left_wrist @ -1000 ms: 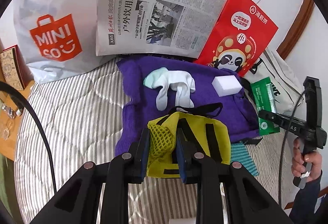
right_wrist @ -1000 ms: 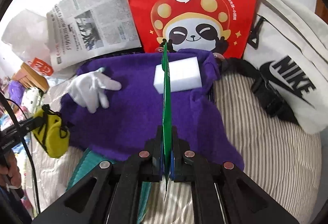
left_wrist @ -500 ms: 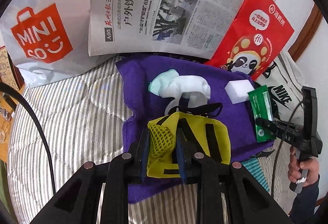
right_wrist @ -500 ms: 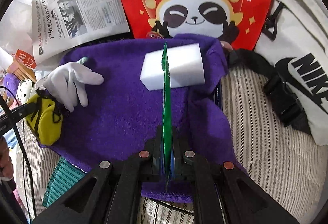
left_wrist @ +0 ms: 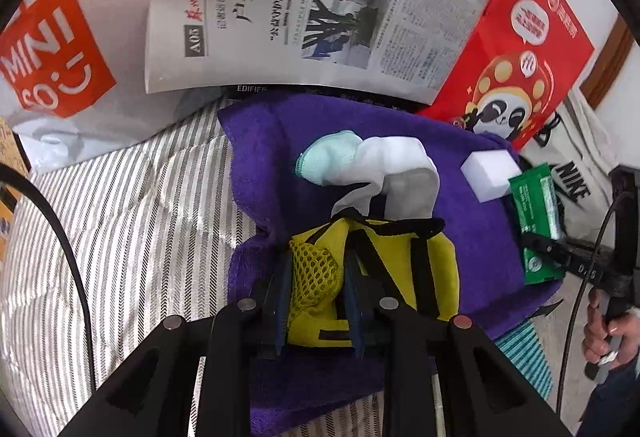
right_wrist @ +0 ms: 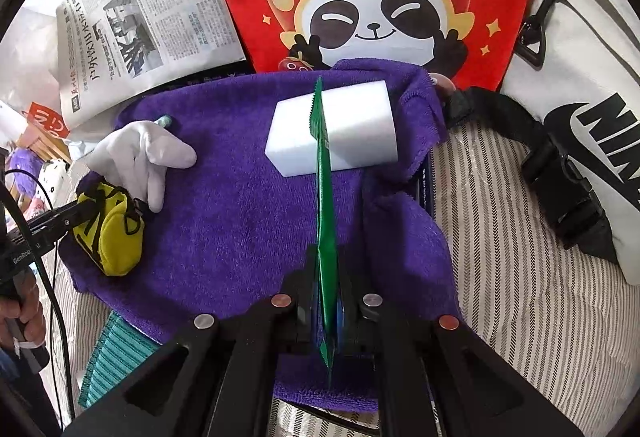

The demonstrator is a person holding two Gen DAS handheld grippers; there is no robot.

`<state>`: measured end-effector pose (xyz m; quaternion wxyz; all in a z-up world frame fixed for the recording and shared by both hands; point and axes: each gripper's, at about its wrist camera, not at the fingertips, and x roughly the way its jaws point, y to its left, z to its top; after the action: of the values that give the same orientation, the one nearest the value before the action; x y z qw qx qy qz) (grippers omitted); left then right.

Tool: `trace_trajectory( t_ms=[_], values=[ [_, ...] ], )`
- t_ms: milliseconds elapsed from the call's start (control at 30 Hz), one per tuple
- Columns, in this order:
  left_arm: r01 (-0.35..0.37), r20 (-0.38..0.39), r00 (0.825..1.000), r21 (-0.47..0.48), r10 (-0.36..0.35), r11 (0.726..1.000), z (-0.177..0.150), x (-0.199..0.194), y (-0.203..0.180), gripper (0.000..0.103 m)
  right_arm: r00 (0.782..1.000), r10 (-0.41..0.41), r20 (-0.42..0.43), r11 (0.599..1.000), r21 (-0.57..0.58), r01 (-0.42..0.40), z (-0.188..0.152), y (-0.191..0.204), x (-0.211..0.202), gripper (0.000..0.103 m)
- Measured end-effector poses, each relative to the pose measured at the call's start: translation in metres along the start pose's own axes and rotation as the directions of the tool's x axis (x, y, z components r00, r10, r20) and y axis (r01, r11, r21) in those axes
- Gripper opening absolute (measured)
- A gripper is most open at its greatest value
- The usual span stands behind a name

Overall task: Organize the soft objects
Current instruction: 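Carry the green packet with the right tool while the left tool carries the pouch onto the towel, then release the green packet on the towel with the right tool while the left tool releases the pouch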

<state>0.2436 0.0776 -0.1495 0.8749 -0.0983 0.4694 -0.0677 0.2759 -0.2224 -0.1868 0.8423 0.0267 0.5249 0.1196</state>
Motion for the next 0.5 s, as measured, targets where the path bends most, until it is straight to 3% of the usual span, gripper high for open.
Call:
trace_trajectory(
  t_ms=[167,333,500],
  values=[
    [-0.029,-0.006,1.0,0.055,0.029,0.998,-0.004,0.002,-0.008,0.024,1.0,0.01,-0.005,1.0,-0.002,-0.01,0.0,-0.002,-0.001,0.01],
    [-0.033,-0.02,0.999,0.064,0.034,0.997,-0.007,0.005,-0.011,0.024,1.0,-0.015,0.001,1.0,-0.02,0.015,-0.002,-0.002,-0.009,0.037],
    [-0.04,-0.043,0.998,0.079,0.043,0.996,-0.008,0.005,-0.015,0.03,0.999,-0.047,0.011,0.998,-0.031,0.047,0.0,-0.002,-0.019,0.043]
  ],
)
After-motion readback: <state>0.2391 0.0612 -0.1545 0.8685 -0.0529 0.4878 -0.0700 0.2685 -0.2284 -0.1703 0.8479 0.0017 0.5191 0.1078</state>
